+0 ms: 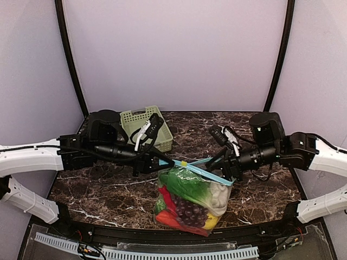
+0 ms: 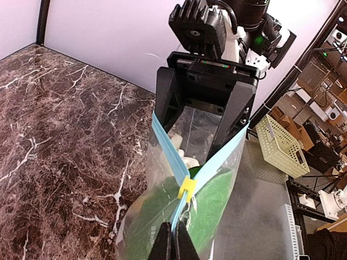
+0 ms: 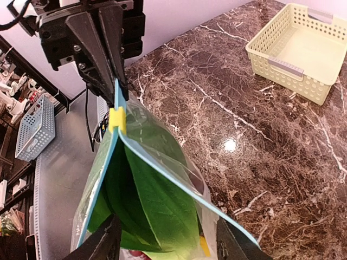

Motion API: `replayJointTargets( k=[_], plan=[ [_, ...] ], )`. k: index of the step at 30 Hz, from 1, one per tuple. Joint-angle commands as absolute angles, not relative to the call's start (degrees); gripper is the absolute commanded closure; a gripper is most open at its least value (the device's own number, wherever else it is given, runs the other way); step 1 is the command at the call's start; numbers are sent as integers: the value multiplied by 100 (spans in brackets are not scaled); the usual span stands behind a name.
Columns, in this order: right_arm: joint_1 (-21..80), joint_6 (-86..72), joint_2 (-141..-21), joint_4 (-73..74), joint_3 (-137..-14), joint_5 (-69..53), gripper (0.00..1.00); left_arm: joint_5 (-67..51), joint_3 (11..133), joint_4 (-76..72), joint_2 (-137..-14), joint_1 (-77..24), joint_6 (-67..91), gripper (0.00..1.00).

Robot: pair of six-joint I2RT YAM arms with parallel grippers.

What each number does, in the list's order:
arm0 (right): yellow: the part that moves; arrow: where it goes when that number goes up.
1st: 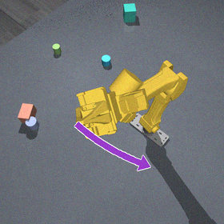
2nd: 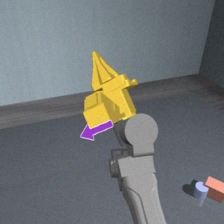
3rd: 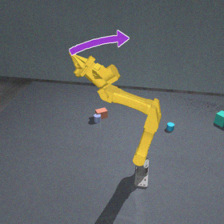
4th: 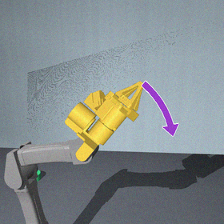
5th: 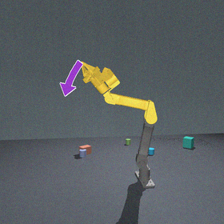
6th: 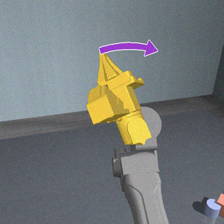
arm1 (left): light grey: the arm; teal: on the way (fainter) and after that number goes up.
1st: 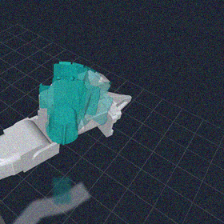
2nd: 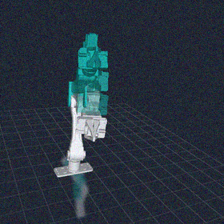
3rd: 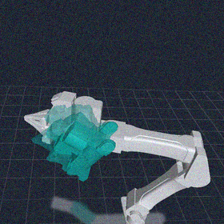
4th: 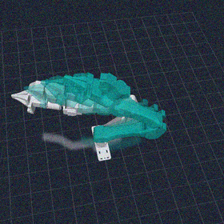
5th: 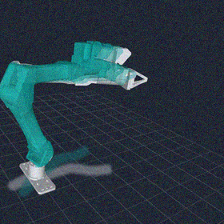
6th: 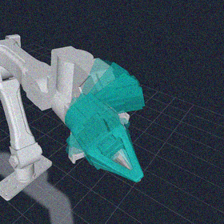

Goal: Place the food in the zip-top bag and seal the zipper
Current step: Adjust the fake vegetable in the zipper food storage bag.

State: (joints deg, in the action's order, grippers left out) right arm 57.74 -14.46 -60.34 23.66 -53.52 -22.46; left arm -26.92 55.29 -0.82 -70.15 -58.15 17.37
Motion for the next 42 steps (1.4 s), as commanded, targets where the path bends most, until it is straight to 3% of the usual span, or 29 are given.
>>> replayJointTargets(
  k=[1,5,14,26,42],
  plan=[
    [5789,-1551,-5495,2956,-5427,-1967,39,-2465,5505,-220,-6756,-5797,1770,99],
    [5781,-1449,-5297,3189,-5774,-1874,32,-2523,5545,-123,-6767,-5793,1761,99],
    [5783,-1267,-5997,3462,-6483,-1581,31,-2682,5573,-102,-6769,-5792,1746,99],
    [5731,-1770,-7129,3570,-6743,-1352,38,-3125,5563,-255,-6877,-5794,1721,99],
    [5808,-1301,-6605,3351,-7026,-2580,49,-2975,5456,-146,-6754,-5792,1733,99]
  ],
)
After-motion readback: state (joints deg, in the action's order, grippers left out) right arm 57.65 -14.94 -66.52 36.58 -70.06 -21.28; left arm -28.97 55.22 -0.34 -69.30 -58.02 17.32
